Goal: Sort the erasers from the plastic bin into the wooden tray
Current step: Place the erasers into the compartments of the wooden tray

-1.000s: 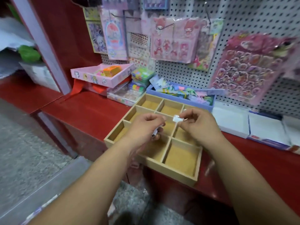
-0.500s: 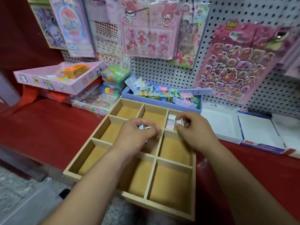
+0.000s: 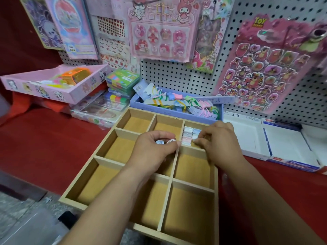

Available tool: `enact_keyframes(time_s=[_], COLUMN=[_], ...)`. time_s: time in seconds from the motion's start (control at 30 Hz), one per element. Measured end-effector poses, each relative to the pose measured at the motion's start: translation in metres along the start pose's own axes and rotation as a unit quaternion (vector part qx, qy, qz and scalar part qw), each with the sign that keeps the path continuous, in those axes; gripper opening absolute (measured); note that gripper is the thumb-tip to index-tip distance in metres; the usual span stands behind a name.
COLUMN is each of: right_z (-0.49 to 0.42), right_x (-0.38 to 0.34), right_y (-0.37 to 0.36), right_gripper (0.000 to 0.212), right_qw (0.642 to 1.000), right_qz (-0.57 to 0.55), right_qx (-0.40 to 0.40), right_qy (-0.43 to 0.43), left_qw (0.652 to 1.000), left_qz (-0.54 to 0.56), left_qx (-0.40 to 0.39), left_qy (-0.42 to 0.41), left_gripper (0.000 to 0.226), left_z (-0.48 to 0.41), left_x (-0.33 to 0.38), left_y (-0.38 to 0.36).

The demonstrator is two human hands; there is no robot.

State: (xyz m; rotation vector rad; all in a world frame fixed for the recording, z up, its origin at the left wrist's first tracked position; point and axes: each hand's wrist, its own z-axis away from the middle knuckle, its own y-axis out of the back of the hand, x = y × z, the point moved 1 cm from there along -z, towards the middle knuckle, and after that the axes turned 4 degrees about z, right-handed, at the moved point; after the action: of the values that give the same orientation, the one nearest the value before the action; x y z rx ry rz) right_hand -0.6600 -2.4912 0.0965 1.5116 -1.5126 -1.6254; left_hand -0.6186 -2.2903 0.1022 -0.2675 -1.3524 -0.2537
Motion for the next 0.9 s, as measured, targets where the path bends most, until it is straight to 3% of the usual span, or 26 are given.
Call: enact_keyframes(time_s=[0.37, 0.47, 0.6, 0.8, 0.9], right_z=[-0.008, 0.001, 0.018, 0.022, 0.015], right_x=[-0.004, -0.010, -0.033, -0.039, -0.033], right_y=[-0.001, 0.008, 0.022, 0.013, 0.014], right_gripper=[0.007, 0.012, 0.035, 0.025, 0.019], right_qw=[0.997, 0.997, 0.959, 0.964, 0.973], right_qz=[0.056, -0.072, -0.220, -0.215, -0.208], right_qx=[-0.034, -0.031, -0.146, -0.089, -0.059], right_qy=[-0.049, -0.016, 0.100, 0.130, 0.085], left_qw=[1.000, 1.000, 0.999, 0.998, 0.999], left_qz=[-0.015, -0.001, 0.027, 0.037, 0.035], left_qx=[-0.014, -0.022, -0.024, -0.051, -0.031], left_qy=[-0.020, -0.022, -0.016, -0.010, -0.012], left_gripper=[0.020, 0.018, 0.015, 0.012, 0.010], left_z=[0.000, 0.001, 0.000, 0.003, 0.001], left_x=[-0.003, -0.003, 0.001, 0.001, 0.000], left_y=[0.005, 0.005, 0.003, 0.001, 0.003])
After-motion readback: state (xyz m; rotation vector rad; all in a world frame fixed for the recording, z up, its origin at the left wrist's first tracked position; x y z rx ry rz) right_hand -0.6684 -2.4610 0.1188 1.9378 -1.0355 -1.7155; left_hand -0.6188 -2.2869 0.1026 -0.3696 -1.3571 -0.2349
